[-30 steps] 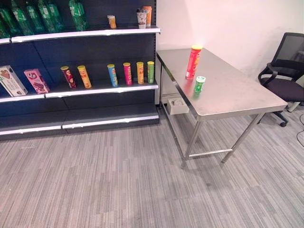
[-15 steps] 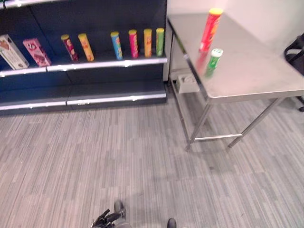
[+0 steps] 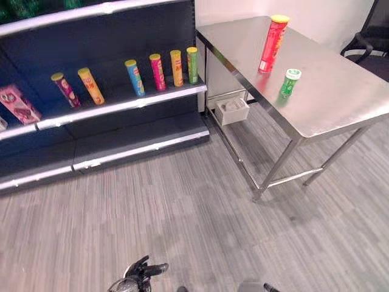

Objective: Put the goods on the table back onto the shelves and tidy them up.

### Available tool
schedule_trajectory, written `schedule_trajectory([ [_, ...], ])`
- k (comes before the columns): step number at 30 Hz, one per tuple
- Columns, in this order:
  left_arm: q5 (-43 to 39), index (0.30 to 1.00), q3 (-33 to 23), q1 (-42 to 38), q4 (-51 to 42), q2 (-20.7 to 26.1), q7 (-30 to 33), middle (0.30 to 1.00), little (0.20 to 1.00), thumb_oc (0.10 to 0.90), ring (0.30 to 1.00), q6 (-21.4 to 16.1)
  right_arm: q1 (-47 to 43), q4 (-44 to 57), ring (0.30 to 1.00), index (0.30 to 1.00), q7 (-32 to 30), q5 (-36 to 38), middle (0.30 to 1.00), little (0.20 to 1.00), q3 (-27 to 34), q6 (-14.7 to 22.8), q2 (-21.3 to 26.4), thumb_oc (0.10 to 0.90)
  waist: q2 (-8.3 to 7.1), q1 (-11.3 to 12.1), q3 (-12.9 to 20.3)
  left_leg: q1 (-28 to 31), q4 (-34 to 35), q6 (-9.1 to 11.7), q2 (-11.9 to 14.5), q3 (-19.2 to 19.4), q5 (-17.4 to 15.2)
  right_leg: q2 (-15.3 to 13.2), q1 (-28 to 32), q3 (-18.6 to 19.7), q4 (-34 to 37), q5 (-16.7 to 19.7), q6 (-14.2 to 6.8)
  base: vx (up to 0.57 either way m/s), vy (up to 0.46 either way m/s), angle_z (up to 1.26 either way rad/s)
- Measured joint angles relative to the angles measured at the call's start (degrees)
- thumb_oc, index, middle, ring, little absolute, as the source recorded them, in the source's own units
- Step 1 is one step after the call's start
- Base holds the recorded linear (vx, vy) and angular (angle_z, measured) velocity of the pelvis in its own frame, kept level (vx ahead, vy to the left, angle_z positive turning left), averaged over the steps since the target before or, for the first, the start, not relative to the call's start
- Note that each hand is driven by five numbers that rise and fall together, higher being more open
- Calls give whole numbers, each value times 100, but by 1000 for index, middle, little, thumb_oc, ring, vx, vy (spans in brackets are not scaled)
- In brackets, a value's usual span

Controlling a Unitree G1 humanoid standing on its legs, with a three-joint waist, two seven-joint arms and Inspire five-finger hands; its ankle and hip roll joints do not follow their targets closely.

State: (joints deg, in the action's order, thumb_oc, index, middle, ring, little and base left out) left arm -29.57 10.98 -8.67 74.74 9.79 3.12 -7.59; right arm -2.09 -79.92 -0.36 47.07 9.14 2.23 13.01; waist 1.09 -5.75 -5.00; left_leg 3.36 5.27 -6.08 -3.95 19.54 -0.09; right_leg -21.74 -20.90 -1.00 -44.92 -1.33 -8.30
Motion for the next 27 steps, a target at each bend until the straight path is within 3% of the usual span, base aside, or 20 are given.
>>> schedule_trajectory([
  [1,51,900,-51,4,15,78,15,900,900,800,900,22,-85,79,900,900,21,-66,900,900,-81,-7,-31,800,-21,-10,-59,87,0,-3,1,100,-143,228,-238,-67,-114,-258,179,363,24,-77],
  [3,159,900,-132,69,113,136,-2,900,900,800,900,65,-226,190,900,900,73,-188,900,900,-168,-20,-74,800,103,-158,-213,237,-7,243,224,369,-232,1145,-444,-288,536,-734,309,364,-56,-67],
  [4,249,900,-241,74,181,127,-8,900,900,800,900,84,-240,171,900,900,73,-207,900,900,-211,-29,-79,800,127,-239,-281,307,-7,336,278,393,-297,1403,-460,-565,1051,-726,335,345,-107,-35],
  [6,402,900,-244,51,319,100,-4,900,900,800,900,127,-223,66,900,900,48,-295,900,900,-246,-30,-80,800,33,-295,-341,433,-7,503,230,508,-449,1491,-517,-1500,2113,-577,427,407,-150,-16],
  [7,677,900,-206,66,386,52,-24,900,900,800,900,199,-83,-215,900,900,52,-341,900,900,-242,-68,-77,800,-64,-402,-333,553,-6,622,157,487,-625,1571,-539,-1925,3244,-166,348,349,-124,23],
  [8,791,900,-156,107,389,2,-62,900,900,800,900,234,42,-367,900,900,50,-356,900,900,-239,-129,-58,800,-69,-506,-327,732,-11,714,166,371,-695,1595,-457,-1910,3524,4,437,347,-134,40],
  [9,823,900,-82,159,393,-49,-104,900,900,800,900,240,158,-489,900,900,57,-356,900,900,-240,-172,-40,800,-34,-508,-325,916,-12,784,202,343,-755,1671,-342,-1856,3519,193,665,261,-116,30],
  [10,838,900,-28,249,357,-111,-165,900,900,800,900,254,320,-640,900,900,21,-354,900,900,-234,-235,-23,800,-10,-473,-312,1202,-12,824,282,352,-750,1792,-119,-1704,3489,665,997,460,-232,6],
  [12,829,900,-40,418,335,-298,-243,900,900,800,900,274,459,-912,900,900,7,-349,900,900,-88,-244,61,800,319,-438,-71,1403,-204,944,612,366,-721,2200,210,-1629,3595,607,1214,328,-197,-12],
  [13,827,900,-35,403,314,-315,-272,900,900,800,900,262,396,-987,900,900,-2,-325,900,900,82,-254,57,800,312,-428,-43,1278,-781,1028,780,399,-713,2259,456,-1618,3813,558,1199,351,-273,-18],
  [14,829,900,-23,377,298,-385,-279,900,900,800,900,256,393,-898,900,900,16,-305,900,900,87,-243,76,800,235,-434,51,898,-1823,1285,967,430,-579,2262,870,-1563,4241,578,1188,348,-272,-5],
  [15,830,900,12,329,248,-444,-303,900,900,800,900,252,323,-753,900,900,10,-301,900,900,11,-226,117,800,223,-425,59,659,-2708,1702,1112,378,-318,2300,1216,-1555,4522,577,1223,350,-258,6],
  [16,831,900,14,333,167,-459,-358,900,900,800,900,250,326,-666,900,900,10,-298,900,900,-13,-216,127,800,155,-410,53,459,-3277,1943,1246,290,-160,2328,1419,-1536,4686,583,1262,209,-152,-17],
  [18,827,900,9,416,-4,-463,-470,900,900,800,900,152,138,-449,900,900,-2,-289,900,900,-302,-118,171,800,72,-237,204,-89,-4144,2106,1521,145,-98,2399,1763,-1260,4877,524,1425,311,-139,-43],
  [19,826,900,1,379,-15,-463,-469,900,900,800,900,151,80,-351,900,900,15,-287,900,900,-337,-94,167,800,34,-237,214,-299,-4444,2116,1618,112,-89,2404,1851,-1247,4942,469,1485,399,-24,-51],
  [20,810,900,-13,333,-49,-446,-453,900,900,800,900,142,-215,-204,900,900,2,-278,900,900,-435,-30,149,800,-70,-126,220,-751,-4786,2051,1893,248,-110,2439,2080,-1009,5021,400,1478,291,10,-59],
  [24,708,900,-111,410,1,-401,-374,900,900,800,900,112,-553,233,900,900,14,-333,900,900,-715,151,35,800,-275,-101,250,-947,-2845,1721,1983,302,-63,2448,2465,-727,5017,324,1402,237,96,-68],
  [25,693,900,-108,378,3,-351,-351,900,900,800,900,113,-556,400,900,900,15,-413,900,900,-892,216,-4,800,-330,-109,264,-1018,-1729,1656,1919,224,159,2473,2601,-581,5017,242,1319,274,148,-70],
  [27,594,900,-131,442,0,-319,-346,900,900,800,900,111,-522,470,900,900,7,-597,900,900,-1003,213,-10,800,-350,-47,340,-922,-255,1604,1715,-162,381,2510,2548,-194,4985,156,1218,399,179,-88],
])
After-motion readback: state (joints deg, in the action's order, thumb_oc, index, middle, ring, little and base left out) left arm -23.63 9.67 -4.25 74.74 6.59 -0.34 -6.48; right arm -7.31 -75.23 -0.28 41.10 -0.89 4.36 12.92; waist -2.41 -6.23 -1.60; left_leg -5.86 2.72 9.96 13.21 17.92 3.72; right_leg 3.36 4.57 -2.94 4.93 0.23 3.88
